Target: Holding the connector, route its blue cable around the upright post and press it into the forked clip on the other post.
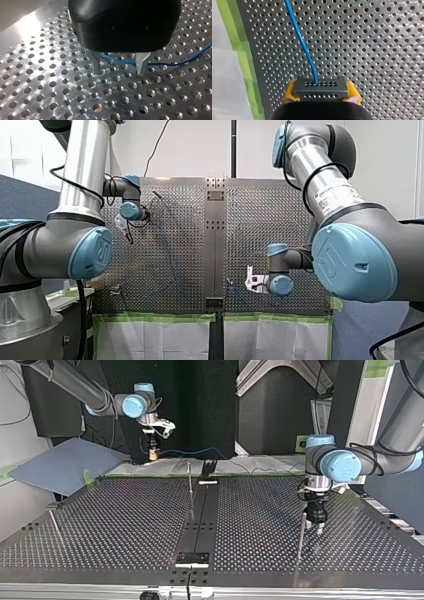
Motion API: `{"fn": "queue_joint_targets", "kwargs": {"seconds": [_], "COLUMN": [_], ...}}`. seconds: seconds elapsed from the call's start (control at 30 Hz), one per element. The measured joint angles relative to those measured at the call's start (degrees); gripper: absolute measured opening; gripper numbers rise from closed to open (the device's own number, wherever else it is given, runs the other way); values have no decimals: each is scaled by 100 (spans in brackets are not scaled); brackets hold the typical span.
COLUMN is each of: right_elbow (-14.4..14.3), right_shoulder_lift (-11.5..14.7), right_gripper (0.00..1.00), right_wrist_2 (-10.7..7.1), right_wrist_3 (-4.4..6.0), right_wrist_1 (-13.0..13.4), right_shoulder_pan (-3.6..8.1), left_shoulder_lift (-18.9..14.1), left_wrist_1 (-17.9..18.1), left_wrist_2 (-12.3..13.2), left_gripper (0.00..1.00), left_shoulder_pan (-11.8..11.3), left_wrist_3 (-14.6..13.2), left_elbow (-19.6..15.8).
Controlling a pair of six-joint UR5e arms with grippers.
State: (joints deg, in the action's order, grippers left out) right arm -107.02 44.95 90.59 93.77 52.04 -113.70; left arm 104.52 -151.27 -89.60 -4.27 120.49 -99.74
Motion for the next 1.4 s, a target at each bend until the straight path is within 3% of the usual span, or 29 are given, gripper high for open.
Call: {"fn": "queue_joint_targets", "kwargs": {"seconds": [0.2,0.37,0.57,0.8,0.97,1.4], "right_elbow": [0,0,0,0,0,36], "right_shoulder_lift": [-116,-167,-174,-178,-179,-177], "right_gripper": [0,0,0,0,0,0], "right_wrist_2": [-107,-118,-119,-125,-128,-129], "right_wrist_3": [-36,-48,-32,14,65,208], "right_wrist_1": [104,155,208,277,275,264], "right_shoulder_pan": [3,-2,1,8,9,54], "left_shoulder_lift": [-5,-32,-263,-607,-828,-1483], "left_wrist_1": [-41,-203,-486,-833,-1057,-1709], "left_wrist_2": [0,-26,-258,-601,-823,-1457], "left_gripper": [71,80,80,86,100,100], "left_shoulder_pan": [3,16,-6,-30,-68,-98], "left_wrist_3": [13,118,209,52,-80,-719], "left_elbow": [0,0,-10,-167,-190,142]}}
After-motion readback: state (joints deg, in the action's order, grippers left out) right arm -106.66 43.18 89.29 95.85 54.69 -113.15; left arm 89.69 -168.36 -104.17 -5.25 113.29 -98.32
